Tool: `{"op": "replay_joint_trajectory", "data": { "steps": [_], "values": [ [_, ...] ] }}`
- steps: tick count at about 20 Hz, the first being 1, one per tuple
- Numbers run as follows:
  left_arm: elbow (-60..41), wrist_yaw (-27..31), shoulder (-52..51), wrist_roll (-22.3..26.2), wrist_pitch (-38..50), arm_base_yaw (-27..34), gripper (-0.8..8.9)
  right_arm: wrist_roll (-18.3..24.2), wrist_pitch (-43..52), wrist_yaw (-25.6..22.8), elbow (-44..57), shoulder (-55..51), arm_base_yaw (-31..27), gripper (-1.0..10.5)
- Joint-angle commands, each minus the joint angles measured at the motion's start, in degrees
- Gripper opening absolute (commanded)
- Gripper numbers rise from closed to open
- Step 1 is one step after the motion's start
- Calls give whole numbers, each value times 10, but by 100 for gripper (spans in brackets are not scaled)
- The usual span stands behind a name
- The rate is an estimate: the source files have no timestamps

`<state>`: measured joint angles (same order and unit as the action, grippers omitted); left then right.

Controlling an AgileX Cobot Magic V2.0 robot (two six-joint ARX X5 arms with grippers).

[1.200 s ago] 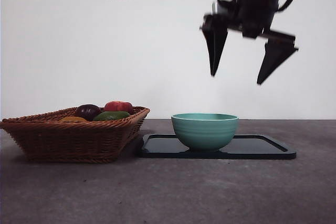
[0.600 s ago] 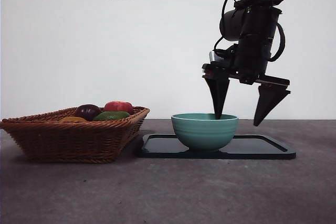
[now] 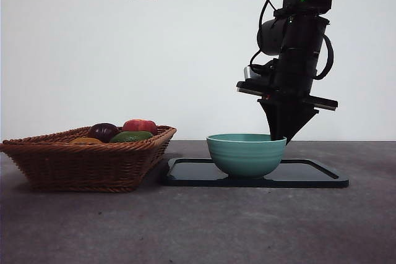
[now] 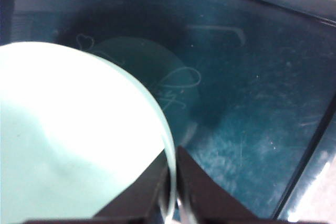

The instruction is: Pick up the wifruite, put it on the bowl, pick up the plate, put it on desk

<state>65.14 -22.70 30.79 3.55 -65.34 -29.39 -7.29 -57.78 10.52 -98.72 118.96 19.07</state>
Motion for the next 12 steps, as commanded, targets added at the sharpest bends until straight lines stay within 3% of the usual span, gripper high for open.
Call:
{"op": "replay_joint_trajectory", "data": {
  "steps": [1,8,12],
  "values": [
    [6,-3,2,5,6,-3,595,8,-8,0,-26,-5,-1,11],
    [6,-3,2,5,7,-3,595,33,-68,9,-17,-72,-1,11],
    [6,-3,2,5,7,-3,595,42,-64,30,52,-117,17,11]
  ]
}}
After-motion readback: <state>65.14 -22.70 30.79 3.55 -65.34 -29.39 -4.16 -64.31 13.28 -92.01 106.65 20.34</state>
